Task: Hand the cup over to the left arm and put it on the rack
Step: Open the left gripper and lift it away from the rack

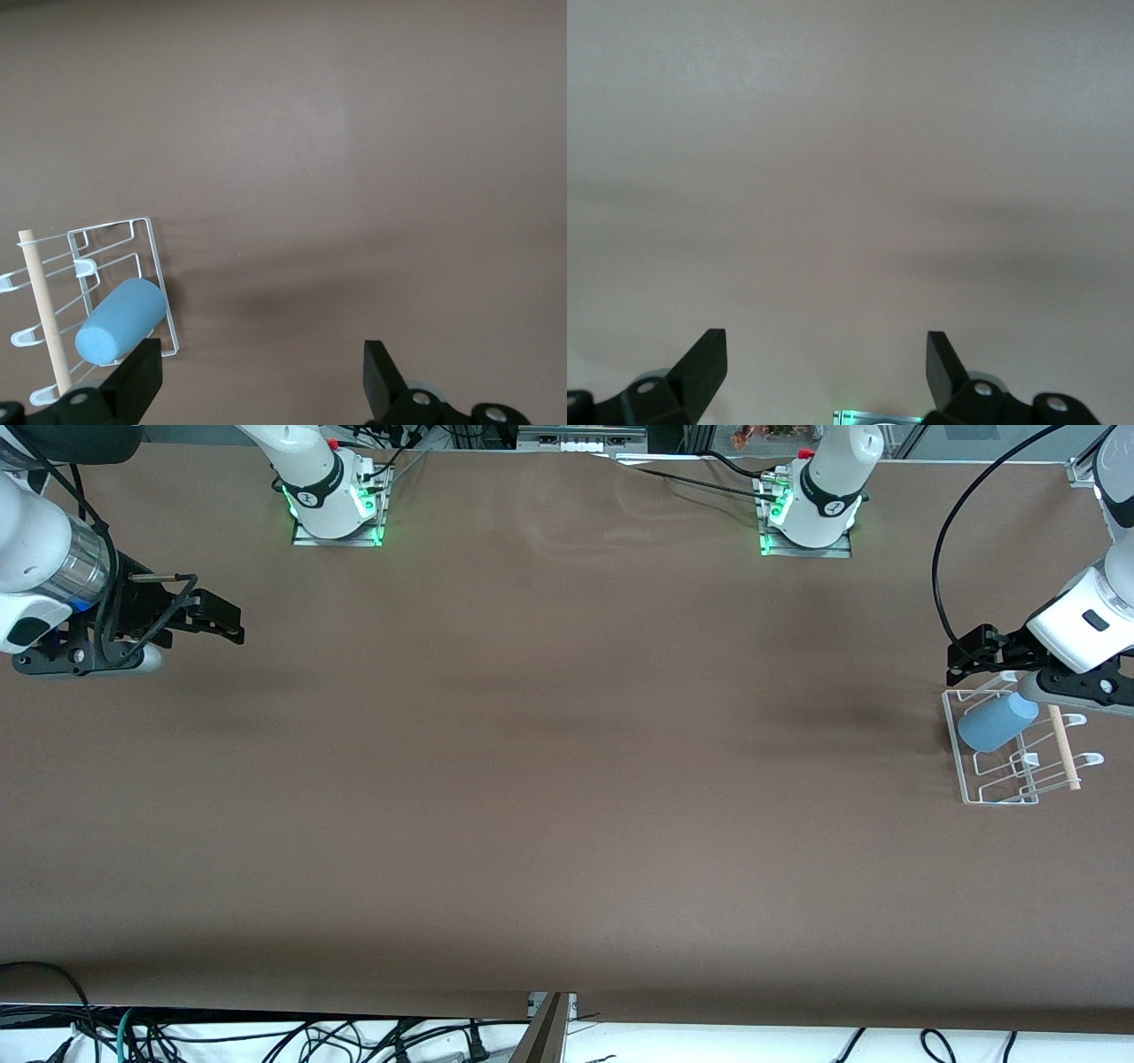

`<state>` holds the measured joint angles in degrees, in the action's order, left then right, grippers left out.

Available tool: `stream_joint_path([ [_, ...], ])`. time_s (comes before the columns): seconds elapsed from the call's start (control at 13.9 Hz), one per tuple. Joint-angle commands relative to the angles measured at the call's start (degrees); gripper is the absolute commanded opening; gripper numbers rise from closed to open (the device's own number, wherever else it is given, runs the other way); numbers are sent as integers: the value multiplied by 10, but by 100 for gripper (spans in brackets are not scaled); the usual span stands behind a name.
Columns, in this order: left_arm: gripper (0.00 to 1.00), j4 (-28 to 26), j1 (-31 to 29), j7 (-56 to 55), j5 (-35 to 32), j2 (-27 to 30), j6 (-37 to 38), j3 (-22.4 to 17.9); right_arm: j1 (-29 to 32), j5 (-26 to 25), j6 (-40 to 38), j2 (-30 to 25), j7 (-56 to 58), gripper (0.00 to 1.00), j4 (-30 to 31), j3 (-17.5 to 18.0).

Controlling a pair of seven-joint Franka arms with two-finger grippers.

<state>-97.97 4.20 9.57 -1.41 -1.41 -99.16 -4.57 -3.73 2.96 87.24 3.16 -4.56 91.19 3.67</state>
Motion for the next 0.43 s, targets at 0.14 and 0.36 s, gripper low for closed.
stream_joint_path([
  [0.14, 100, -17, -21, -5, 2, 11, -10, 22, 6, 4, -11, 4, 5, 99, -14, 0],
  [0.36, 100, -16, -35, -5, 1, 11, -9, 37, 6, 4, -12, 4, 5, 99, -13, 0],
])
